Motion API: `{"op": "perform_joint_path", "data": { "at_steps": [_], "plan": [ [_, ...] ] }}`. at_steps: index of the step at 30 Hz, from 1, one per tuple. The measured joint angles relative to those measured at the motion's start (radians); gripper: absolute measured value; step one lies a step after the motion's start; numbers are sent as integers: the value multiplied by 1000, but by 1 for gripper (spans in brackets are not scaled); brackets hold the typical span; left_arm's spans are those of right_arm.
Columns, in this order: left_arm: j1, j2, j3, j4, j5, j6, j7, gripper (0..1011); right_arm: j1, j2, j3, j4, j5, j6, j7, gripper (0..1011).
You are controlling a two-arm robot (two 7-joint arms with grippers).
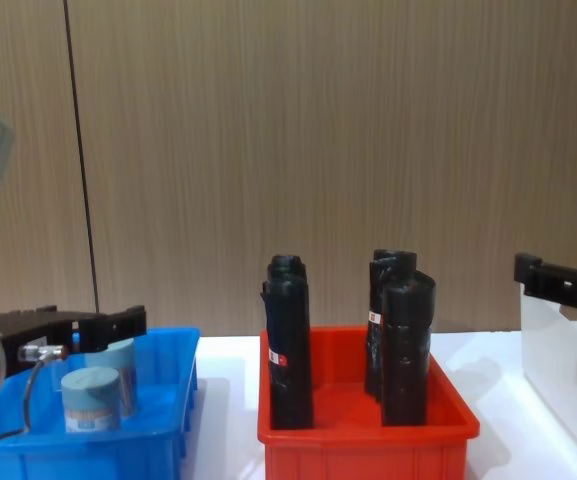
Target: Pick the cotton swabs from the blue box and place them into the white box.
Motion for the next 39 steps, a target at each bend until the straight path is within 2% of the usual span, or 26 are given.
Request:
{"op": "perform_joint_path", "data": {
  "at_steps": [8,18,39],
  "plan": [
    [-16,-5,-14,45,-25,11,-3,1004,0,0,0,0,0,0,0,1001],
    [-47,-16,-25,119,-39,30,-39,1004,0,0,0,0,0,0,0,1001],
    [-114,-48,-28,256,-9,51,-111,1004,0,0,0,0,0,0,0,1001]
  ]
}}
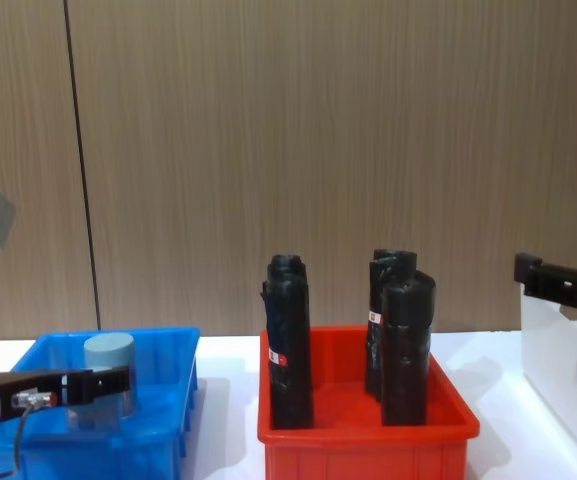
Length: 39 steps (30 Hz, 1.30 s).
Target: Pick the cotton swabs from the blue box and place them into the white box.
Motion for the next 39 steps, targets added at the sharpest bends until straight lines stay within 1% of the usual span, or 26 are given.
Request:
{"op": "perform_joint_path", "data": {
  "at_steps": [13,14,15,17,19,20,21,22,24,27,33,36,37,39],
  "plan": [
    [-44,-18,1,76,39,-10,-45,996,0,0,0,0,0,0,0,1001],
    [-46,-19,1,80,41,-10,-48,982,0,0,0,0,0,0,0,1001],
    [-51,-21,2,88,45,-11,-53,944,0,0,0,0,0,0,0,1001],
    [-55,-23,2,97,49,-11,-59,918,0,0,0,0,0,0,0,1001],
    [-63,-26,2,110,57,-11,-69,837,0,0,0,0,0,0,0,1002],
    [-65,-26,2,112,58,-11,-71,837,0,0,0,0,0,0,0,1002],
    [-66,-27,2,115,61,-12,-74,798,0,0,0,0,0,0,0,1001],
    [-70,-28,2,119,64,-13,-78,798,0,0,0,0,0,0,0,1001],
    [-72,-29,3,122,69,-13,-82,703,0,0,0,0,0,0,0,1001],
    [-76,-30,3,123,77,-14,-89,668,0,0,0,0,0,0,0,1001],
    [-76,-28,2,109,92,-12,-95,664,0,0,0,0,0,0,0,1001],
    [-71,-23,0,80,107,-10,-97,664,0,0,0,0,0,0,0,1001],
    [-71,-23,0,80,107,-10,-97,664,0,0,0,0,0,0,0,1001],
    [-66,-17,-2,54,116,-9,-100,664,0,0,0,0,0,0,0,1001]
  ]
}}
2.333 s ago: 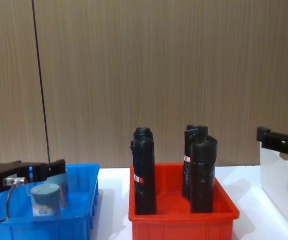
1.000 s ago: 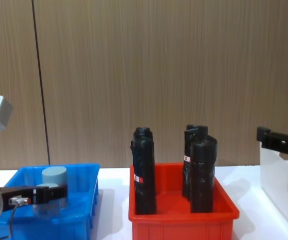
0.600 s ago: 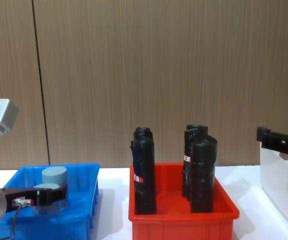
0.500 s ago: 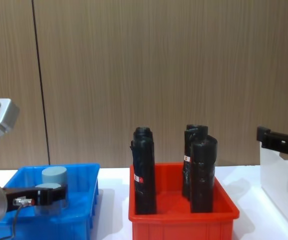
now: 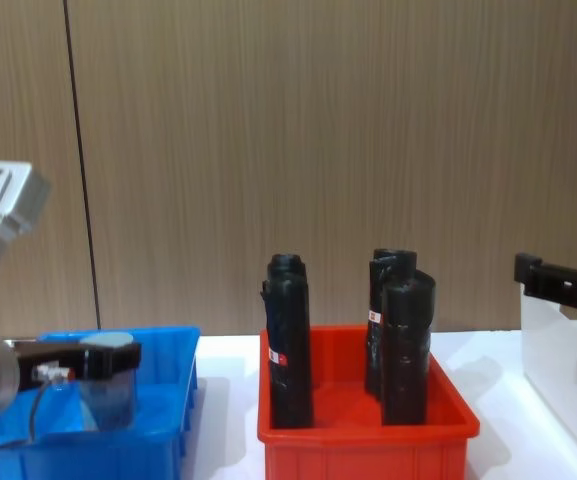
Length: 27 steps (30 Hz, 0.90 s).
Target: Pick the cotton swabs from the blue box and place them into the white box.
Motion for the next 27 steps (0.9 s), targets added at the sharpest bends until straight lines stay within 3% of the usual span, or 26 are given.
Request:
{"op": "perform_joint_path", "data": {
  "at_steps": [13,21,27],
  "plan": [
    [24,34,-18,-180,16,19,-78,664,0,0,0,0,0,0,0,1001],
    [20,43,-24,-234,-7,35,-149,664,0,0,0,0,0,0,0,1001],
    [-1,46,-28,-262,-32,63,-239,664,0,0,0,0,0,0,0,1001]
  ]
}}
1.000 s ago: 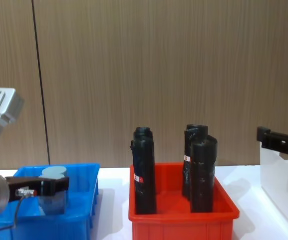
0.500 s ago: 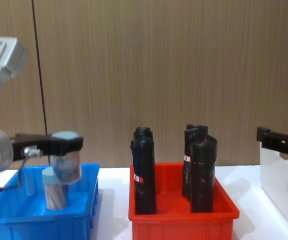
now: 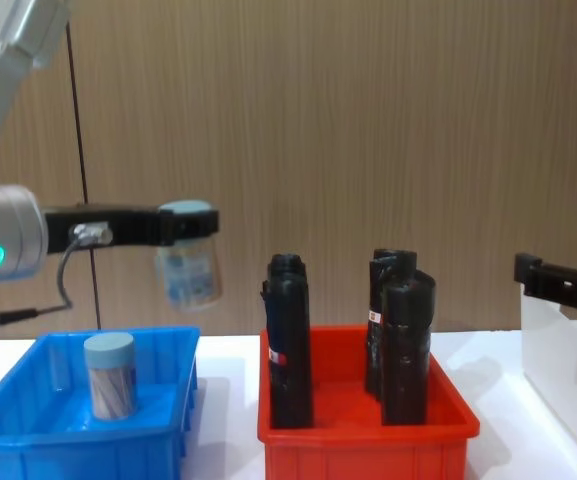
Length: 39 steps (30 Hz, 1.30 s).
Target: Pick the cotton swabs from the blue box and place them into the white box.
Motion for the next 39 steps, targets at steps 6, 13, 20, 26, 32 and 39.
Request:
{"op": "perform_joint_path", "data": {
  "at_steps": [6,13,20,26,32,39],
  "plan": [
    [-26,-4,0,-3,-12,27,-79,664,0,0,0,0,0,0,0,1001],
    [-77,-21,7,21,-20,64,-194,664,0,0,0,0,0,0,0,1001],
    [-137,-46,22,73,-16,91,-302,664,0,0,0,0,0,0,0,1001],
    [-212,-81,43,154,1,112,-412,664,0,0,0,0,0,0,0,1001],
    [-273,-113,61,229,16,121,-488,664,0,0,0,0,0,0,0,1001],
    [-322,-138,75,288,28,128,-545,664,0,0,0,0,0,0,0,1001]
  ]
}}
